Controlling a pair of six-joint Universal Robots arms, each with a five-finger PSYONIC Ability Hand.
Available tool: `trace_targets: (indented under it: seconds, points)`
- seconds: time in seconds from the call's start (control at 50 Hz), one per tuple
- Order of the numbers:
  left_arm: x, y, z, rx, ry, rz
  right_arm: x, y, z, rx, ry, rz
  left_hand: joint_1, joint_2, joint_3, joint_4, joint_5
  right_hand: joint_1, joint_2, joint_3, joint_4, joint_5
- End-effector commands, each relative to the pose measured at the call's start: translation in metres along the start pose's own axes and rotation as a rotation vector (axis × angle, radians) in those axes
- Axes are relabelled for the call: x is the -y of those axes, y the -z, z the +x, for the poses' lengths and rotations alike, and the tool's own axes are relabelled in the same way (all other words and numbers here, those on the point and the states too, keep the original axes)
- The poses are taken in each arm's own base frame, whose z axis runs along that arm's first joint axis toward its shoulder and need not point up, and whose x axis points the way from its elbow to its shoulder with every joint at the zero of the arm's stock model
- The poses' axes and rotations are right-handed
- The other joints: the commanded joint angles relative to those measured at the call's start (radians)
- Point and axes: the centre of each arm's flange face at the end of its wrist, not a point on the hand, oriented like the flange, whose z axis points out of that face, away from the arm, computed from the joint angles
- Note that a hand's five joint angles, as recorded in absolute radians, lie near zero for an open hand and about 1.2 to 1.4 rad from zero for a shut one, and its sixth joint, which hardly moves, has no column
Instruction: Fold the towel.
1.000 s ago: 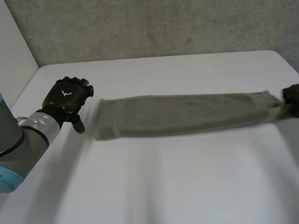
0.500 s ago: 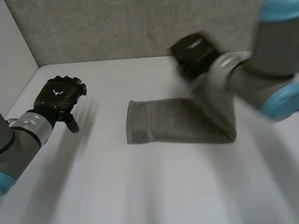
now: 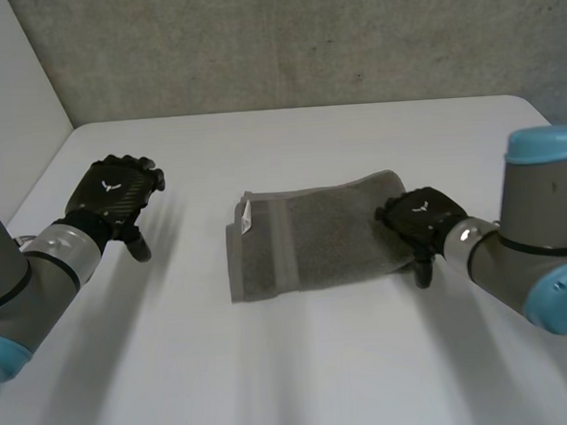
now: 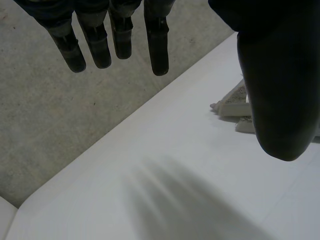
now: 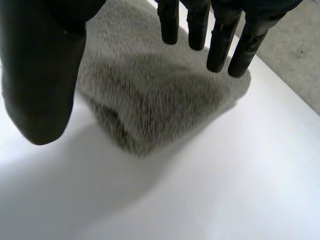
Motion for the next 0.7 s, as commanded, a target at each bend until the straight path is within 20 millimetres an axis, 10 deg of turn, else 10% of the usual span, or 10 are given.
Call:
trace_targets:
  seconds: [0.02, 0.16, 0.28, 0.68, 0.7]
  points:
    - [-0.001, 0.001, 0.006, -0.013, -0.001, 0.001, -0.021, 0.003, 0.008, -0.009, -0.032, -0.02, -0.06, -0.056, -0.056, -0.064, -0.045, 0.156, 0.156, 0.156, 0.154, 0.147]
    - [0.003, 0.003, 0.014, -0.033, -0.003, 0.011, -0.03, -0.001, 0.019, -0.054, -0.041, -0.007, -0.06, -0.056, -0.056, -0.064, -0.045, 0.4, 0.4, 0.4, 0.398, 0.391]
    - [0.005, 0.003, 0.018, -0.044, -0.007, 0.019, -0.035, -0.01, 0.027, -0.092, -0.03, 0.027, -0.06, -0.056, -0.056, -0.064, -0.045, 1.126, 1.126, 1.126, 1.124, 1.117]
    - [0.001, 0.005, 0.015, -0.035, -0.001, 0.005, 0.022, 0.018, 0.059, -0.07, -0.021, 0.093, -0.06, -0.056, -0.056, -0.064, -0.045, 1.127, 1.127, 1.127, 1.125, 1.118]
    - [0.001, 0.006, 0.015, -0.035, -0.001, 0.005, 0.022, 0.02, 0.058, -0.056, -0.03, 0.062, -0.06, -0.056, -0.056, -0.064, -0.045, 0.579, 0.579, 0.579, 0.577, 0.57]
